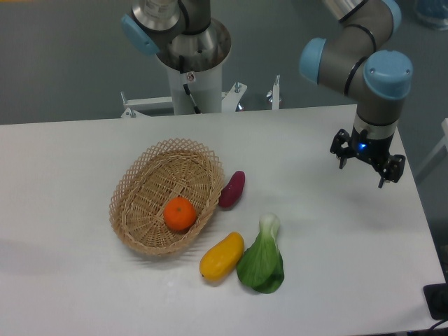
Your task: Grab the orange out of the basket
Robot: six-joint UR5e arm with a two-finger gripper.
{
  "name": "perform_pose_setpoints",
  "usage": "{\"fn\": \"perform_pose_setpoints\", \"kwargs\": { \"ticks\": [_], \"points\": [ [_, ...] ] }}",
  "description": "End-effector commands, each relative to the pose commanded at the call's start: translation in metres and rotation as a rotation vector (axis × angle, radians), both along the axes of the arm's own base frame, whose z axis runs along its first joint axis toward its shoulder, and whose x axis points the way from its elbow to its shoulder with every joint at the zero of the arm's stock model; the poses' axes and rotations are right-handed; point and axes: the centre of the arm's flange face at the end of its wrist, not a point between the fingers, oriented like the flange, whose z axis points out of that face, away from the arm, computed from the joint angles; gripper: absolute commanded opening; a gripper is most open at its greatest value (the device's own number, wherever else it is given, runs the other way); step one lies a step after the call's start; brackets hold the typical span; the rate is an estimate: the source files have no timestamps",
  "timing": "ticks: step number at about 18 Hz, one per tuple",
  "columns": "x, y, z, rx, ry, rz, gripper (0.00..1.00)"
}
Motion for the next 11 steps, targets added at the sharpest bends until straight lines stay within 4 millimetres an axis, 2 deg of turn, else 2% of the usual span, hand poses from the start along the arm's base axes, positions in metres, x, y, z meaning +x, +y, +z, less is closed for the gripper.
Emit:
{"fn": "perform_pose_setpoints", "kwargs": {
  "ticks": [6, 11],
  "points": [
    [0.000, 0.000, 0.001, 0.003, 0.001, 0.006, 1.00],
    [0.016, 0.012, -0.001, 0.010, -0.022, 0.024, 1.00]
  ]
}}
